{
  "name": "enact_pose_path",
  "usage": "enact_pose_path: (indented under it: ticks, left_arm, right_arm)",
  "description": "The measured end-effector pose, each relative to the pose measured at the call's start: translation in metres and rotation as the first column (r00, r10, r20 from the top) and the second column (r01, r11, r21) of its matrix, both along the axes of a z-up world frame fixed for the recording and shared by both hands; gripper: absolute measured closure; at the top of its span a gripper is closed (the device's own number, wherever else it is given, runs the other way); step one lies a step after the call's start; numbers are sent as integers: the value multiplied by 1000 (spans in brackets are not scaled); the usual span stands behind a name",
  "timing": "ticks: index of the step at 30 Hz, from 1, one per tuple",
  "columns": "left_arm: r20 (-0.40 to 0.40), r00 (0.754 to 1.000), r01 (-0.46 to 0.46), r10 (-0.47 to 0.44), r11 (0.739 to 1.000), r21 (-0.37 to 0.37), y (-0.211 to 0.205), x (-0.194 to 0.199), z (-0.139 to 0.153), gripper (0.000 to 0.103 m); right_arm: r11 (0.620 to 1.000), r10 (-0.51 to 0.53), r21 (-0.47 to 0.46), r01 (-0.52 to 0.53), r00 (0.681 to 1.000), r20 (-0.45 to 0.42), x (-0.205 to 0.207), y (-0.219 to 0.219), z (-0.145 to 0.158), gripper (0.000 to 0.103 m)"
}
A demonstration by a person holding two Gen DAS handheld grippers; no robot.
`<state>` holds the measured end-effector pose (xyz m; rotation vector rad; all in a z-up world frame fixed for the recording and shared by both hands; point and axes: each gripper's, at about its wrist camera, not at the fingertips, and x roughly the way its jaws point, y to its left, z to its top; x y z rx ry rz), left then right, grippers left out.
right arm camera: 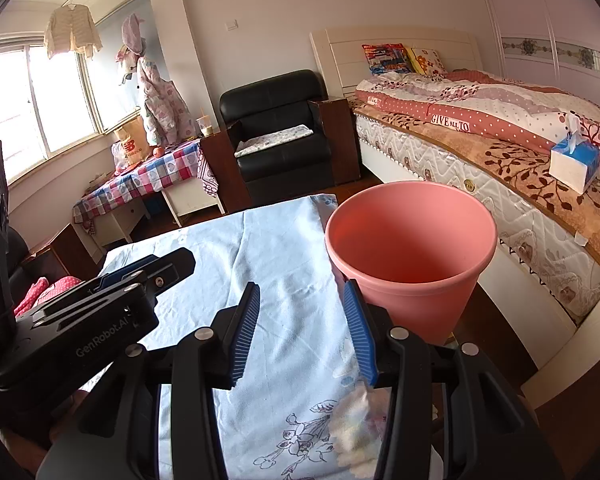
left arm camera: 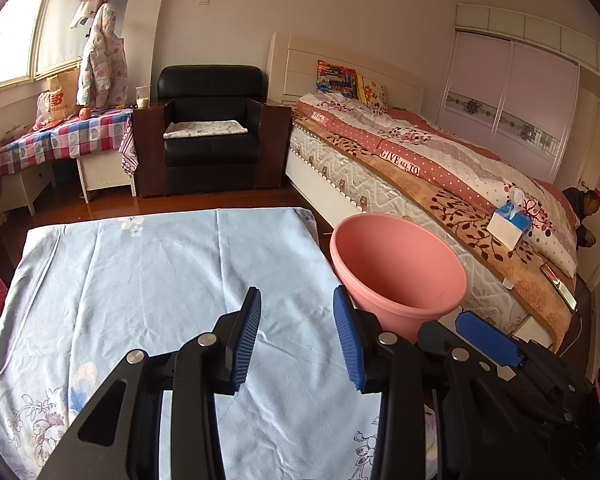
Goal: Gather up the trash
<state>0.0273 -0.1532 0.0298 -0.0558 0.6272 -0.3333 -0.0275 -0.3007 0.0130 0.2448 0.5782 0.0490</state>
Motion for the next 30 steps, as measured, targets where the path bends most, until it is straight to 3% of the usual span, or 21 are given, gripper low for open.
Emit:
enact_pose_path:
  ticks: [30]
  left_arm:
    - [-2, 1000, 10, -10, 1000, 1, -10, -2, -4, 66]
  right_arm:
    - [1000, -3, 4, 3, 1000, -6, 1, -3, -2, 59]
